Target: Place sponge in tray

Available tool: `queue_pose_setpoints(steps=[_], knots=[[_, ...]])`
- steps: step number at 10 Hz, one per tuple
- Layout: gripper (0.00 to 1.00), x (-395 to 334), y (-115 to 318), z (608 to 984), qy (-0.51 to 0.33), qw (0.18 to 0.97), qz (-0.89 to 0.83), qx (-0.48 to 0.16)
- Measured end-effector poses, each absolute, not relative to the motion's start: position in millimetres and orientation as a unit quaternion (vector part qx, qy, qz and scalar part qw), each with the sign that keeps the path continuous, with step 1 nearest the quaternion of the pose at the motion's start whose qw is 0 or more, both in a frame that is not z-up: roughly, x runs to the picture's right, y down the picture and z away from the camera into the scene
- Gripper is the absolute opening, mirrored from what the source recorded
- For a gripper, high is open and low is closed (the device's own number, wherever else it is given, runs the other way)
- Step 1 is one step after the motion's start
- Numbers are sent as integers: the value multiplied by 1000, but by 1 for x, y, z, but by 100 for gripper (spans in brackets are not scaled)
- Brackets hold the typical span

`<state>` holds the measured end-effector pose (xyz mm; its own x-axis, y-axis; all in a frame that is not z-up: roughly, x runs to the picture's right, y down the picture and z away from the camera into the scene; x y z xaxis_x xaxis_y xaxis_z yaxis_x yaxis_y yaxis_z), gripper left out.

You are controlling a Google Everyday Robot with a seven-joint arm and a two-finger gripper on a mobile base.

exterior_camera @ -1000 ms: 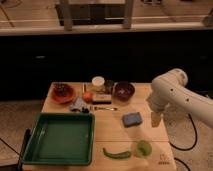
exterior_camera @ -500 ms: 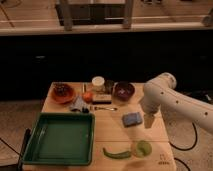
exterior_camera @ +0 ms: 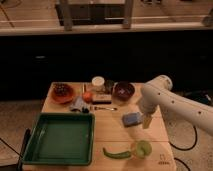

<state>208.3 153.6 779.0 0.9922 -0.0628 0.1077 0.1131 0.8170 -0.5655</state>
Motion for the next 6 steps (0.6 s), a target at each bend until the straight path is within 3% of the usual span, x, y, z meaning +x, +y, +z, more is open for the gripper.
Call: queue_pose_setpoints(steps=[6], knots=[[80,209,158,797,-55,950,-35,-305]])
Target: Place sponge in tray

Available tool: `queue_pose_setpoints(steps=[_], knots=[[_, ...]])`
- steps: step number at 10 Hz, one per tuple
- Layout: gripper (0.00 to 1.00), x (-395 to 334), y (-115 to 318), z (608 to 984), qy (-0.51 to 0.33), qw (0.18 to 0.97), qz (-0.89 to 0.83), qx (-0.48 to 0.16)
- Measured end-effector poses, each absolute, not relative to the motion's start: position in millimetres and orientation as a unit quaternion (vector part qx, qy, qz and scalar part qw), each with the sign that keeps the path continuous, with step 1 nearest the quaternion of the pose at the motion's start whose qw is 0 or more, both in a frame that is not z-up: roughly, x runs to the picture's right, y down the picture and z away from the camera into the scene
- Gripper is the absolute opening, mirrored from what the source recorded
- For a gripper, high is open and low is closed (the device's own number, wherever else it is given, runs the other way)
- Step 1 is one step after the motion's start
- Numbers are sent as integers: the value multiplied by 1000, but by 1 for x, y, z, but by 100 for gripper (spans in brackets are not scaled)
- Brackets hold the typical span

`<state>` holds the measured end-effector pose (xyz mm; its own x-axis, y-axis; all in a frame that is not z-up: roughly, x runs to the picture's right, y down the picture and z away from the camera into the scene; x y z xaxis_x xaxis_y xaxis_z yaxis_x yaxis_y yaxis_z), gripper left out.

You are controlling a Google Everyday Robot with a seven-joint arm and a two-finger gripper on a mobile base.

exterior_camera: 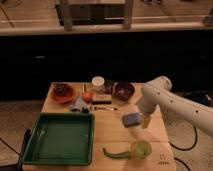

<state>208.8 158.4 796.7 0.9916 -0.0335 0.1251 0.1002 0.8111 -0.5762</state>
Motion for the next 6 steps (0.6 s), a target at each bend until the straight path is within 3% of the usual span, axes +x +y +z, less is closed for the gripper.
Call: queue_pose_setpoints(steps=[6], knots=[[80,209,162,813,-63,949,-14,-308]])
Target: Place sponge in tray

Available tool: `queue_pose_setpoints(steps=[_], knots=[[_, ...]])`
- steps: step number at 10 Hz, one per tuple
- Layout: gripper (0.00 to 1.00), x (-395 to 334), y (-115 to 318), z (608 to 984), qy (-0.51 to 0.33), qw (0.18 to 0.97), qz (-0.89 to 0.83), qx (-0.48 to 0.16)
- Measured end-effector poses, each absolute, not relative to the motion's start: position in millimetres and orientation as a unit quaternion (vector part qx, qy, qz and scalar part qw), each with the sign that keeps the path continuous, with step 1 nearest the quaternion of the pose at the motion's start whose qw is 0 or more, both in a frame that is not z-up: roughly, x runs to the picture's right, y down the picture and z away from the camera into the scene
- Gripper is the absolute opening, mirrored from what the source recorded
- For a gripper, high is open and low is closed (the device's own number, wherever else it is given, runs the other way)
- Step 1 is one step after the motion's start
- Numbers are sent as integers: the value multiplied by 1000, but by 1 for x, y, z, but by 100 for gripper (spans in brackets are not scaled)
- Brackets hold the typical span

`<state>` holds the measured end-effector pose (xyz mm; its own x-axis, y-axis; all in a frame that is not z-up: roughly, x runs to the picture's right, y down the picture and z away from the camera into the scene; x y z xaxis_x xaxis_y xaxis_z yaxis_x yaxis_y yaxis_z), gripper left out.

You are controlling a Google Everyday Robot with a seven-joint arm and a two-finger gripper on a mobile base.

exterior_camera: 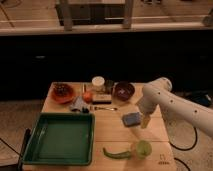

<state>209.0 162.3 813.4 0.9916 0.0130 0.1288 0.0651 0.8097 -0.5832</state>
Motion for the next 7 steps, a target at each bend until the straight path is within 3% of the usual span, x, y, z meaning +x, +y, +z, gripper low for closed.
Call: queue_pose_setpoints(steps=[7], knots=[[80,207,169,831,-72,948,4,-309]])
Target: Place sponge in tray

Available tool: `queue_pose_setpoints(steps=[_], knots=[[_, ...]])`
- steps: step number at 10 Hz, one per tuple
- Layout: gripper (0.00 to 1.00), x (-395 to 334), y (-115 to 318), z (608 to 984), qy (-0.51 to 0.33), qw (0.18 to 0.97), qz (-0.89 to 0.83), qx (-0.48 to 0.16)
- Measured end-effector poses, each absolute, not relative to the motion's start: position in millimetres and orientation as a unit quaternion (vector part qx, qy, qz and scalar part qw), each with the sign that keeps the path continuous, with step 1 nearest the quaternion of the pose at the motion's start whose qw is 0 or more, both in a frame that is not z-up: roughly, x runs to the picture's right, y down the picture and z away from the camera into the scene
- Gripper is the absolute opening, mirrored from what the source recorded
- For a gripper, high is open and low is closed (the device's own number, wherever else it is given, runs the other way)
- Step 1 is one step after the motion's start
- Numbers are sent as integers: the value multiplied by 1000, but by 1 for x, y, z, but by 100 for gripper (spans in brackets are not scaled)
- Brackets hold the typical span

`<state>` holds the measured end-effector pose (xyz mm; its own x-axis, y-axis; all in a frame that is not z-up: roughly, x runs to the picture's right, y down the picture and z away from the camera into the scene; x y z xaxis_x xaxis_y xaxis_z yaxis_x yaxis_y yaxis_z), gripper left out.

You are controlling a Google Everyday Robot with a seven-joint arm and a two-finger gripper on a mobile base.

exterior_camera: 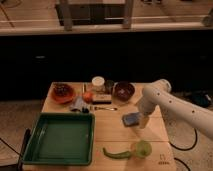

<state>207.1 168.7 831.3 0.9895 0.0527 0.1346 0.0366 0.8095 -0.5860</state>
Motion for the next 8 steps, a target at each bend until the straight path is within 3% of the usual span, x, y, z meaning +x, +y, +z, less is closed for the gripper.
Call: queue_pose_setpoints(steps=[8], knots=[[80,206,180,849,-81,946,17,-312]])
